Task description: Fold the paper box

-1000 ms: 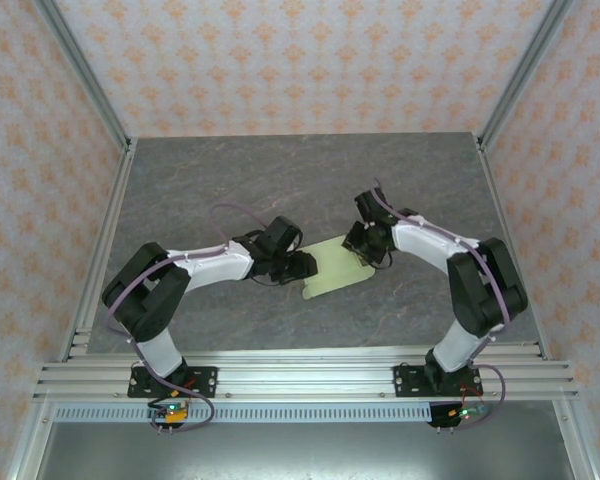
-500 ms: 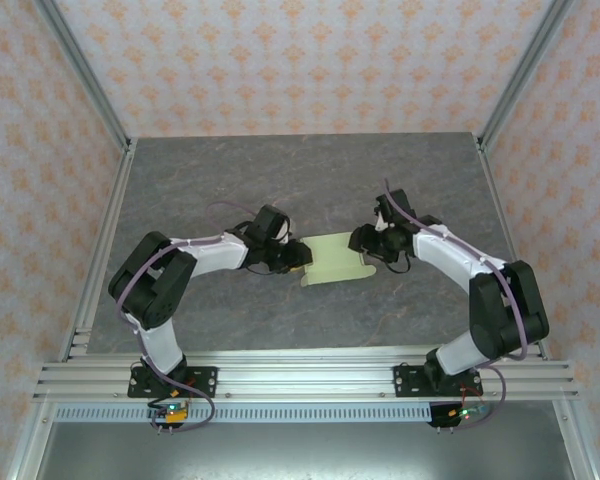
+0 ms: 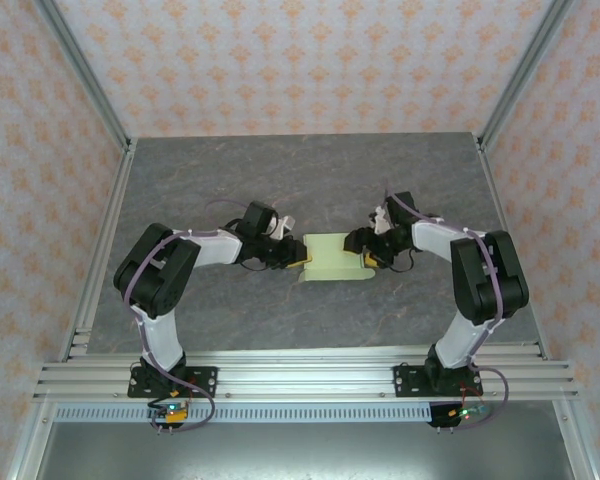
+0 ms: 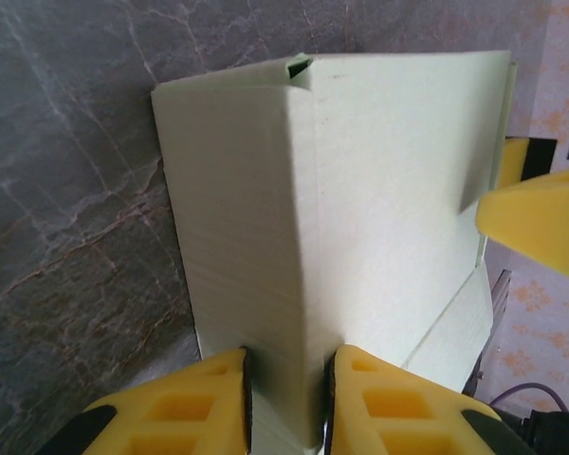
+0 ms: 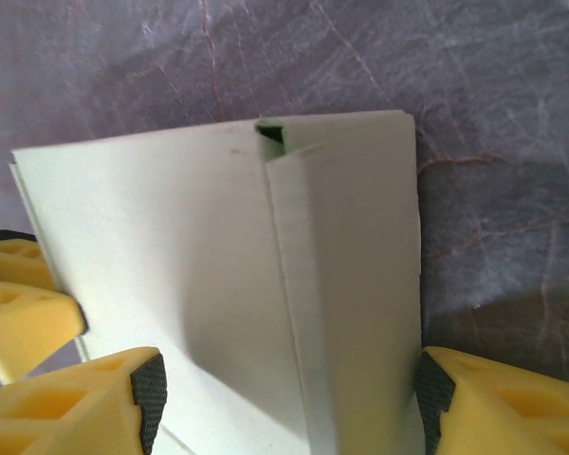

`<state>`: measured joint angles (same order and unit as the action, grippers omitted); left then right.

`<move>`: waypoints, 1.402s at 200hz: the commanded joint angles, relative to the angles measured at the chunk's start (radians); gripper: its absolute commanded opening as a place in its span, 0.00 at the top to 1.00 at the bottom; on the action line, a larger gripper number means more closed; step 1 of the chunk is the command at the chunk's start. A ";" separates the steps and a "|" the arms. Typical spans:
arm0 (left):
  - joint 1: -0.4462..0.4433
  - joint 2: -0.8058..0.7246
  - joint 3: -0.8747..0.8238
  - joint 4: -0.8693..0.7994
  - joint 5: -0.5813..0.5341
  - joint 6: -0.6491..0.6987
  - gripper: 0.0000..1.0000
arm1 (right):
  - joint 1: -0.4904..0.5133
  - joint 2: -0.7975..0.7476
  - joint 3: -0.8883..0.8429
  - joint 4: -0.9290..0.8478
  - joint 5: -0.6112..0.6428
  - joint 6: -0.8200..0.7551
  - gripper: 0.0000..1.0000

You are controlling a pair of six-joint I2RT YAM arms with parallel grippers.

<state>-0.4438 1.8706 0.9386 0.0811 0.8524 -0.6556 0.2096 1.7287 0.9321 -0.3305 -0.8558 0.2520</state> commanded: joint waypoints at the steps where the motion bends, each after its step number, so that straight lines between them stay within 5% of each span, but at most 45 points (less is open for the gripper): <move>1: 0.017 0.101 -0.078 -0.138 -0.152 0.029 0.77 | -0.007 0.046 0.017 0.057 -0.182 0.028 0.28; 60: 0.053 0.127 -0.103 -0.019 -0.061 -0.047 0.73 | -0.007 0.056 0.002 0.164 -0.276 0.195 0.35; 114: 0.080 0.132 -0.062 -0.072 -0.034 -0.049 0.78 | -0.009 0.020 -0.049 0.349 -0.315 0.420 0.32; 280: 0.125 0.185 -0.102 -0.090 -0.109 0.007 0.83 | -0.023 0.002 -0.024 0.113 -0.175 0.282 0.28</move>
<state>-0.3206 1.9404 0.9089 0.2260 1.0180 -0.6792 0.1829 1.7638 0.8978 -0.2028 -1.0256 0.5407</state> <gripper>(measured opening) 0.174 0.714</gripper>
